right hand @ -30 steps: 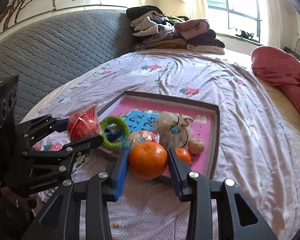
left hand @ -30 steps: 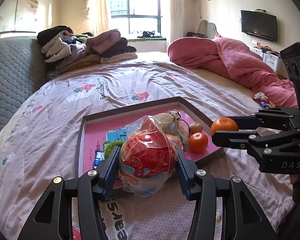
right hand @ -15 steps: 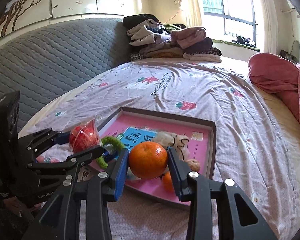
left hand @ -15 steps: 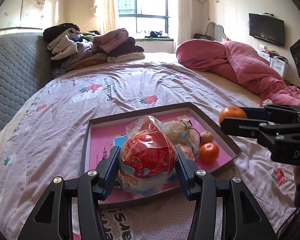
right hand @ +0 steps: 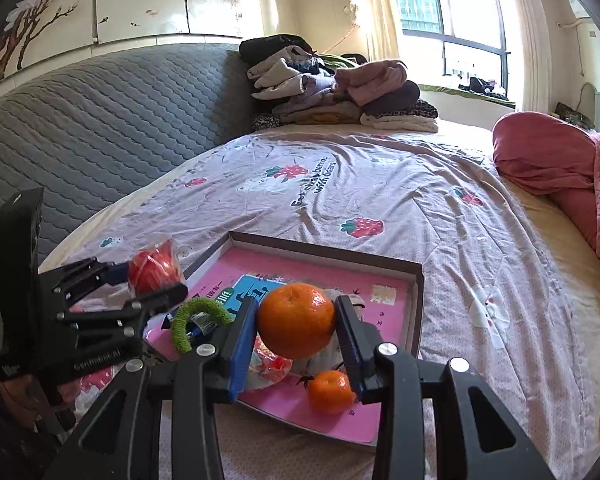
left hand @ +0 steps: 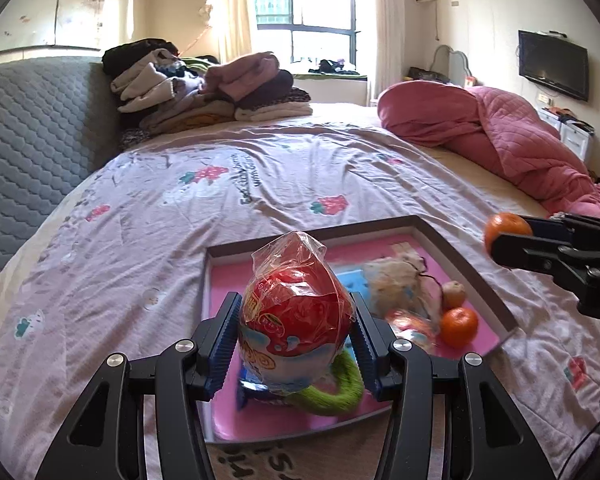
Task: Organize objects
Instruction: 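Lift and carry the egg with the left tool while the right carries the orange over the tray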
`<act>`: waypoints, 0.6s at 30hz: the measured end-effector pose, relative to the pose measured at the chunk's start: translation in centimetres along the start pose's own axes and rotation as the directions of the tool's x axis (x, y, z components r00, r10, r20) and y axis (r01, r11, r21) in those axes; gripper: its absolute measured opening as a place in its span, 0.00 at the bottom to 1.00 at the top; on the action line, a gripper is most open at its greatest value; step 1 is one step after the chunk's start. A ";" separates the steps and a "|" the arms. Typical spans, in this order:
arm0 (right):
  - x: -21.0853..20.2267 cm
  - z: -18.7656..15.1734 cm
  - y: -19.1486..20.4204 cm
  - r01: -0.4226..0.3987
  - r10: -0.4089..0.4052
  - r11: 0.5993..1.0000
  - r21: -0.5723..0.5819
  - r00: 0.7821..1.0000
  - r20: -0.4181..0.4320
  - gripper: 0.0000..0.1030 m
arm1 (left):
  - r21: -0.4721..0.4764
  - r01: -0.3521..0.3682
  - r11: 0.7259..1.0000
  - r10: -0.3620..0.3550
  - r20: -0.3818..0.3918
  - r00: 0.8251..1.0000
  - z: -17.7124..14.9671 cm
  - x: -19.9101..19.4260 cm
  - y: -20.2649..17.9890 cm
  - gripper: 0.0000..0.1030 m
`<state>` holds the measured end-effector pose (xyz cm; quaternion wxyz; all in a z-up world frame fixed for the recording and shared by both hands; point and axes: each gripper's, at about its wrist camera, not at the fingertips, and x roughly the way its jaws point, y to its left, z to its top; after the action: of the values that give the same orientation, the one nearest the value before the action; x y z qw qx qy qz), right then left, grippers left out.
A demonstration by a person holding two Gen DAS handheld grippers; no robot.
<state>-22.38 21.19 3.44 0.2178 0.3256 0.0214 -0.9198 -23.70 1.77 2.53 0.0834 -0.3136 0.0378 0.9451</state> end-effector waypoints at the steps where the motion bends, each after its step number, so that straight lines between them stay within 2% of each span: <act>1: 0.2 0.0 -0.1 0.004 -0.004 1.000 0.001 1.000 0.000 0.38 | 0.003 -0.013 1.000 0.013 0.001 1.000 0.3 0.2 0.4 0.52; 10: 1.3 0.5 -1.3 0.031 -0.031 0.999 0.009 1.000 0.003 0.38 | -0.009 -0.065 0.998 0.065 -0.009 0.998 1.2 1.5 2.7 0.52; 18: 3.0 -0.2 -2.4 0.052 -0.052 0.999 0.011 0.998 -0.036 0.38 | -0.016 -0.056 0.998 0.056 -0.031 0.998 0.4 2.7 2.8 0.52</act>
<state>-25.33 22.20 1.28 0.1915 0.3425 0.0284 -0.9194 -26.57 -0.59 1.24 0.0537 -0.3276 0.0400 0.9424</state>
